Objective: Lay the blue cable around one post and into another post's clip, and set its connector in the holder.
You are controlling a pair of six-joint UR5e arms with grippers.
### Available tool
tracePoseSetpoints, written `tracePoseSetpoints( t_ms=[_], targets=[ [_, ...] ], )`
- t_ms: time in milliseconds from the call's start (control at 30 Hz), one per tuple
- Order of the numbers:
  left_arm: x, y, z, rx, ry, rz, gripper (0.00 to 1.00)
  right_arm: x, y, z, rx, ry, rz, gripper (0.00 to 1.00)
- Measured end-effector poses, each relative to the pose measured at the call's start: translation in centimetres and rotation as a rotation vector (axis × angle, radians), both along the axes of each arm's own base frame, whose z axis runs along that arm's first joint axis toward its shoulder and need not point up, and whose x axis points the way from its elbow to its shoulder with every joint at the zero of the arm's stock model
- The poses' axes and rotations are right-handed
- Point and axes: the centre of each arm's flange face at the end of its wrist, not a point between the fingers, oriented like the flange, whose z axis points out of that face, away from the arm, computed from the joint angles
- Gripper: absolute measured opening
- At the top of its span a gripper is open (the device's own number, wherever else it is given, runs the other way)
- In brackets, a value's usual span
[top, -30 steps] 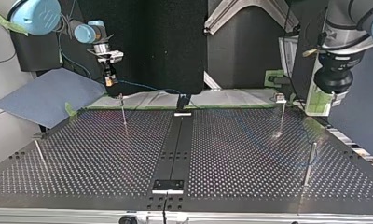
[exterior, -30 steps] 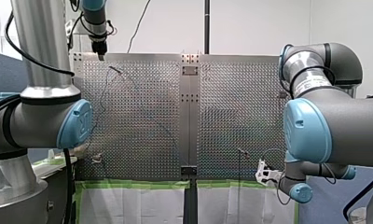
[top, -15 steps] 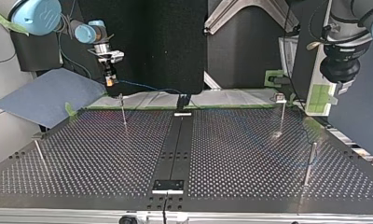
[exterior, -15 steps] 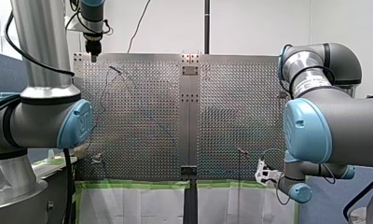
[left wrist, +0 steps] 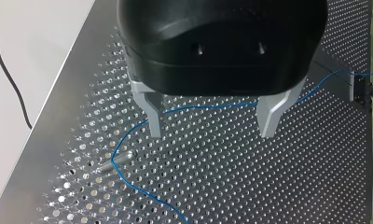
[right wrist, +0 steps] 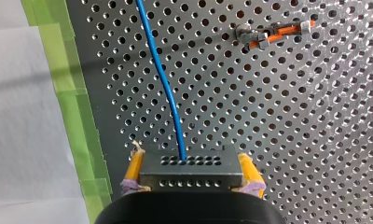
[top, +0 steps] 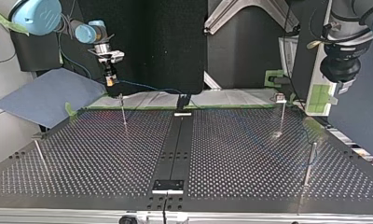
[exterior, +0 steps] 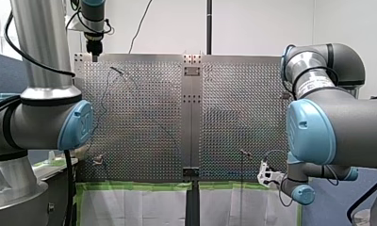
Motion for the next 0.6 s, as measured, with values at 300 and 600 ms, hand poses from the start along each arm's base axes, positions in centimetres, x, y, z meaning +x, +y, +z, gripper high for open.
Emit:
tracePoseSetpoints(
  t_ms=[300, 600],
  targets=[
    [0.04, -0.03, 0.01, 0.000, -0.003, -0.002, 0.98, 0.05, 0.03, -0.01, 0.001, 0.000, 0.001, 0.00],
    [0.46, -0.50, 0.04, -0.020, -0.031, -0.040, 0.98, 0.13, -0.03, 0.01, 0.000, 0.000, 0.002, 0.00]
  ],
)
